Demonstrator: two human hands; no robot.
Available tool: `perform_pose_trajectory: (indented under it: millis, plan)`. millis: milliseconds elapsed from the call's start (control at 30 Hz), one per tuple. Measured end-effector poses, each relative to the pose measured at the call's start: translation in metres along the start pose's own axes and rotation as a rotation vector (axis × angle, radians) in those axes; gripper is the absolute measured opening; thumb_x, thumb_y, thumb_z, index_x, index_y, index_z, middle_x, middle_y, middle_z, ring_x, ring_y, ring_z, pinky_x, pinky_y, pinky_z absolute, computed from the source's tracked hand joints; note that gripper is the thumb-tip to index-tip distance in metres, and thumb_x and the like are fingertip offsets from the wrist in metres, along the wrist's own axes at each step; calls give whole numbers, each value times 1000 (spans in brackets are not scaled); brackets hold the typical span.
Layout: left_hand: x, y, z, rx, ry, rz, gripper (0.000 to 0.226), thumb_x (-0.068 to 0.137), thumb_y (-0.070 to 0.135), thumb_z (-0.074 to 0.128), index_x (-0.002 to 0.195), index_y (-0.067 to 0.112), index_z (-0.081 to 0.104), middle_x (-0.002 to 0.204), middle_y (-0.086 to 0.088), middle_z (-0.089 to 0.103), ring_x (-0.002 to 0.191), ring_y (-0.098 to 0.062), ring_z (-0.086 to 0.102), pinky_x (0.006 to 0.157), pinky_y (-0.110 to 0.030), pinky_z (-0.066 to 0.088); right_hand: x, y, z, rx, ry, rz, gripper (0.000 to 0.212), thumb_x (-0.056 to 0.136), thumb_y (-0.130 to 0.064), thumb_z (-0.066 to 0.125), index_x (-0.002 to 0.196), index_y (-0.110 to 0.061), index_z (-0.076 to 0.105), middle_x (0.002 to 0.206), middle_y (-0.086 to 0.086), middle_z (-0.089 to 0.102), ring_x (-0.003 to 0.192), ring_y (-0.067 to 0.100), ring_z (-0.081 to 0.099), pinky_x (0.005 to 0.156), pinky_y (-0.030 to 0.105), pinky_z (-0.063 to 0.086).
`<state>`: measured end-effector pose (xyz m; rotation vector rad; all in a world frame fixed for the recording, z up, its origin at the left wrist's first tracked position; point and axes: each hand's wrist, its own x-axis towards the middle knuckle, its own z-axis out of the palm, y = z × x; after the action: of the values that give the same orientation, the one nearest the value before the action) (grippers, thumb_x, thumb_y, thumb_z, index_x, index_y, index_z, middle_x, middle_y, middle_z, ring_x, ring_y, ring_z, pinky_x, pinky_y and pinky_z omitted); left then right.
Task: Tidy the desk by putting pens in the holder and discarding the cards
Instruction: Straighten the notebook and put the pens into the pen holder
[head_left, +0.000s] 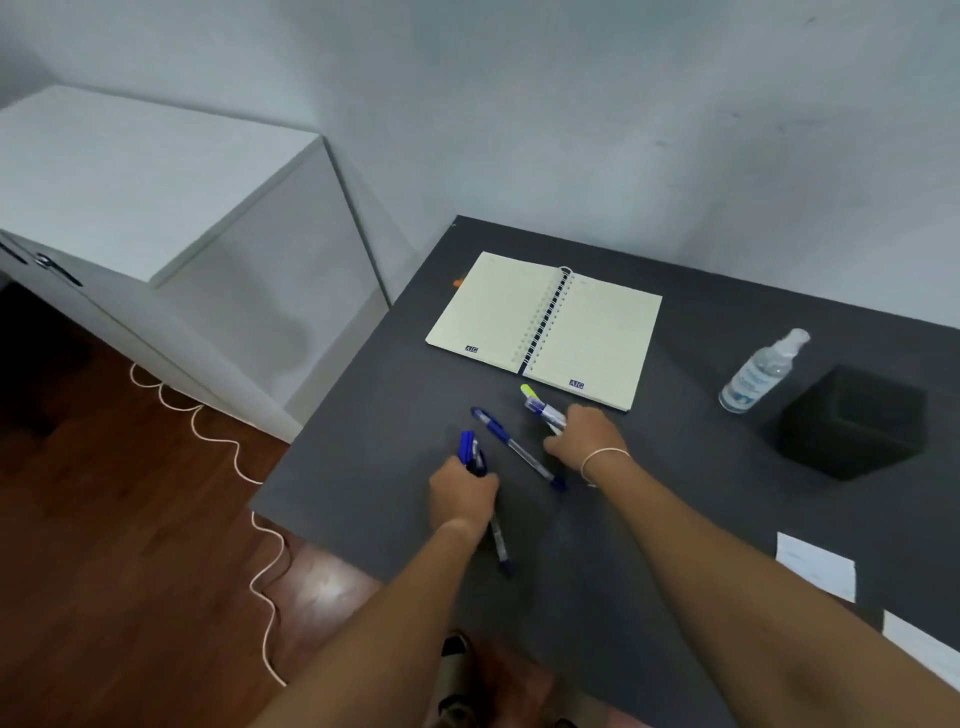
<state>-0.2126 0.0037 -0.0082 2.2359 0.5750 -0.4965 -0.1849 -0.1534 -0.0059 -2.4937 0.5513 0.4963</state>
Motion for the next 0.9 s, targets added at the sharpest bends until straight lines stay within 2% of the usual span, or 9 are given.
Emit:
perform_pose_trajectory:
  millis: [67,200,300,400,500,600,767,900]
  plan:
    - [2,1,-2,47,-12,22,25,79,15,63,98,-1,58,107,-19,62,85,-30,58,70,-30,43,-4,3,-5,98,5,42,26,79,-20,56,100,-6,57,101,14,59,98,32,60,71,29,41]
    - [7,1,-10,118,-12,53,31,78,20,63,101,0,57,109,-19,62,96,-35,62,80,-38,52,-8,7,-18,364,48,82,3,75,-12,55,76,-13,53,78,7,56,75,29,54,55,28,38]
    - [9,3,-17,163,-9,77,34,80,22,62,108,2,55,111,-17,62,100,-33,60,83,-37,50,-14,9,-33,628,96,111,13,73,-3,53,77,-15,55,74,7,56,63,25,51,58,31,46]
    - [12,16,-26,111,-7,121,33,82,22,61,108,2,56,107,-17,62,98,-33,59,79,-33,44,-22,13,-56,827,103,118,20,77,8,52,81,-11,55,67,5,52,55,18,46,50,24,41]
    - [16,49,-35,26,-40,213,18,83,23,59,91,6,57,90,-11,59,78,-27,54,69,-29,38,-27,22,-81,948,156,151,24,79,6,55,68,-14,48,66,5,51,55,18,48,56,27,42]
    - [12,96,-34,-80,-62,321,15,82,23,57,78,10,52,82,-9,57,72,-24,50,66,-28,36,-35,37,-107,1123,228,191,26,79,9,53,69,-14,46,67,8,50,58,18,48,61,30,45]
    - [-24,174,-2,-257,-196,538,11,85,20,52,91,11,52,88,-10,62,79,-24,56,58,-26,39,-58,73,-151,1322,429,184,26,80,10,49,73,-15,47,71,9,50,58,18,47,58,27,45]
    - [-69,224,35,-353,-293,660,11,85,22,56,87,11,54,67,2,55,65,-16,54,56,-22,38,-82,109,-180,1366,630,163,27,84,3,49,66,-17,42,58,4,41,50,16,37,51,25,36]
